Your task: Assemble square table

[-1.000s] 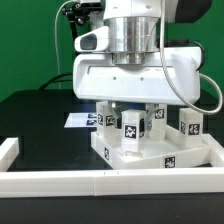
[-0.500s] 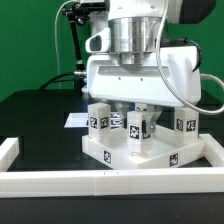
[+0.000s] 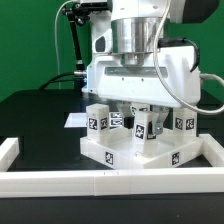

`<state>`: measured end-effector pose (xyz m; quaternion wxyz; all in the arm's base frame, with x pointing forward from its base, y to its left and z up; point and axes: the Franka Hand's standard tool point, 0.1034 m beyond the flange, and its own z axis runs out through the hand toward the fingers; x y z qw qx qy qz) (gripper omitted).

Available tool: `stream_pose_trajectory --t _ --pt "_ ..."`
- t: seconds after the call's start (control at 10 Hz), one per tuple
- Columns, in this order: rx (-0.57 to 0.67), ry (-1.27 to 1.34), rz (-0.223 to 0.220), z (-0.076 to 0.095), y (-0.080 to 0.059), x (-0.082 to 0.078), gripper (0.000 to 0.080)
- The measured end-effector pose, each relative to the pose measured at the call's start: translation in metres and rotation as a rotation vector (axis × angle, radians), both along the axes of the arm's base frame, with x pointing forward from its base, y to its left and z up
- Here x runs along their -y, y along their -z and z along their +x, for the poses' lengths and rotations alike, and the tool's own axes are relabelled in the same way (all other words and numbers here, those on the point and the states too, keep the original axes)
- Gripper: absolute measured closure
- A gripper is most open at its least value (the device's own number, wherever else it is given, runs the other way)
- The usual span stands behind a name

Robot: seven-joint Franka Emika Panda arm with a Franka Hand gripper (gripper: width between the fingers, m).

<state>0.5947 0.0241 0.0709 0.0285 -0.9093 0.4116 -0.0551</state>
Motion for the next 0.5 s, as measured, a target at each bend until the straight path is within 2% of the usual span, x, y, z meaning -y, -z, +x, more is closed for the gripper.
stream_pose_trajectory --t 0.1,0.5 --pt "-0.001 -0.07 -0.009 0.0 0.0 -0.002 0.0162" --pt "-0.012 -0.448 -0.054 -0.002 0.001 -0.021 0.0151"
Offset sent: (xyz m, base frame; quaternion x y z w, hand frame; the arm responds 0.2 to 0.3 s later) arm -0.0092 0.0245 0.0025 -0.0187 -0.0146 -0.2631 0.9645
